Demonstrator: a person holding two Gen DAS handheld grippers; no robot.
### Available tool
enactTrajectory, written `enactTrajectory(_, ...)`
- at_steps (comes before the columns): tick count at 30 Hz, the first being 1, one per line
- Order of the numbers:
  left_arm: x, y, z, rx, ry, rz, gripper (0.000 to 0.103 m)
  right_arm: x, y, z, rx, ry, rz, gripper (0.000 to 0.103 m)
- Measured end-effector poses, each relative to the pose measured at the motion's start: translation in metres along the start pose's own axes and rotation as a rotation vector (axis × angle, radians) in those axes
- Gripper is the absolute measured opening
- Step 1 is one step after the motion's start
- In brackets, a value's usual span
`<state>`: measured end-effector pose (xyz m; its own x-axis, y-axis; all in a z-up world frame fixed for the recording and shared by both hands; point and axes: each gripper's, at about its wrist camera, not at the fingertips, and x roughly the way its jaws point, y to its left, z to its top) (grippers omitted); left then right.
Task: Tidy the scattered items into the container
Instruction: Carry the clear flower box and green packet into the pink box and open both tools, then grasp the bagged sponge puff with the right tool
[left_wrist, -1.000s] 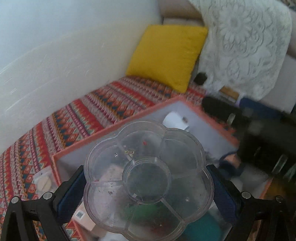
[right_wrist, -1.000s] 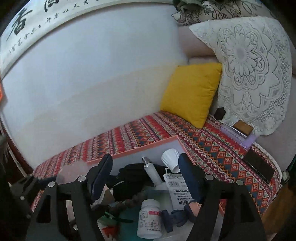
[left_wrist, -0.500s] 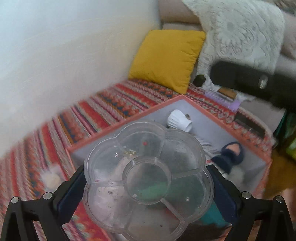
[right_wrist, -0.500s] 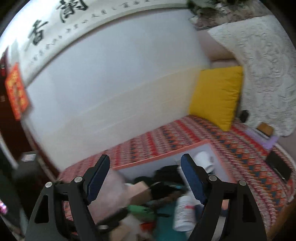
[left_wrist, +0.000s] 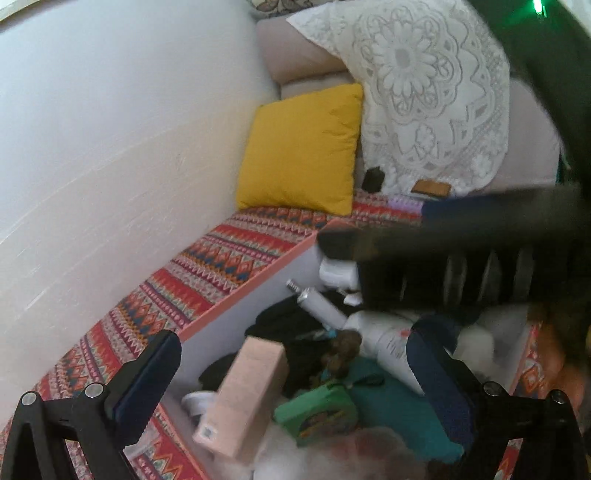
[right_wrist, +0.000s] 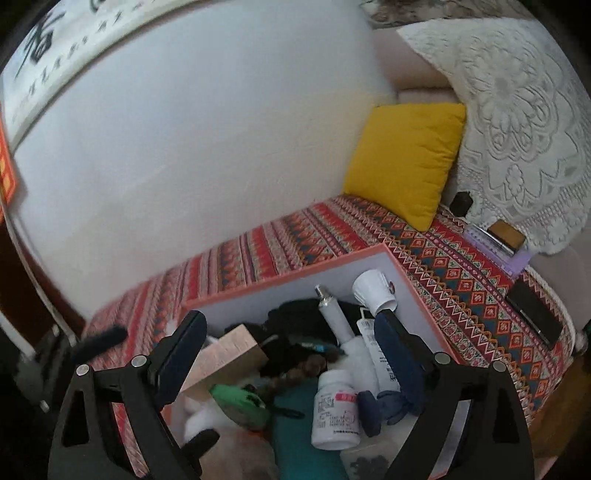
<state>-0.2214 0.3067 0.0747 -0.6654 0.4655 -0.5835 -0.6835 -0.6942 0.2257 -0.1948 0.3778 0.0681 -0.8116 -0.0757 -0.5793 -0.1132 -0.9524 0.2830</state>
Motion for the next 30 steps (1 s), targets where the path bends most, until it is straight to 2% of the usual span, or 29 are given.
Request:
enactTrajectory(4,-0.013,0.020,-0.017,-0.047,0.012,0.023,0.101,-0.001,0.028,0.001,-0.017,-0.010,0.067,0.094)
enactTrajectory(7,-0.031,0.049,-0.045,-0.111,0.025,0.053,0.101,-0.001,0.048,0.002,-0.029,-0.018,0.118,0.094)
enactTrajectory(10,-0.052,0.084,-0.083,-0.179,0.059,0.124,0.101,-0.002,0.069,0.002,-0.042,-0.025,0.168,0.095)
enactTrajectory(13,-0.076,0.127,-0.137,-0.277,0.119,0.189,0.101,0.001,0.093,0.001,-0.061,-0.025,0.219,0.097)
enactTrajectory(17,-0.103,0.175,-0.208,-0.354,0.190,0.302,0.101,0.035,0.164,-0.025,-0.161,0.061,0.297,0.097)
enactTrajectory(19,-0.113,0.200,-0.237,-0.425,0.198,0.337,0.101,0.066,0.205,-0.045,-0.211,0.122,0.305,0.097)
enactTrajectory(21,-0.119,0.225,-0.262,-0.529,0.181,0.323,0.101,0.106,0.242,-0.065,-0.257,0.181,0.259,0.097)
enactTrajectory(24,-0.121,0.262,-0.298,-0.690,0.187,0.308,0.101,0.167,0.270,-0.082,-0.267,0.245,0.151,0.097)
enactTrajectory(26,-0.117,0.278,-0.309,-0.753,0.193,0.293,0.101,0.211,0.275,-0.086,-0.244,0.283,0.062,0.097)
enactTrajectory(30,-0.118,0.308,-0.315,-0.848,0.195,0.312,0.101,0.300,0.272,-0.085,-0.217,0.365,-0.092,0.097)
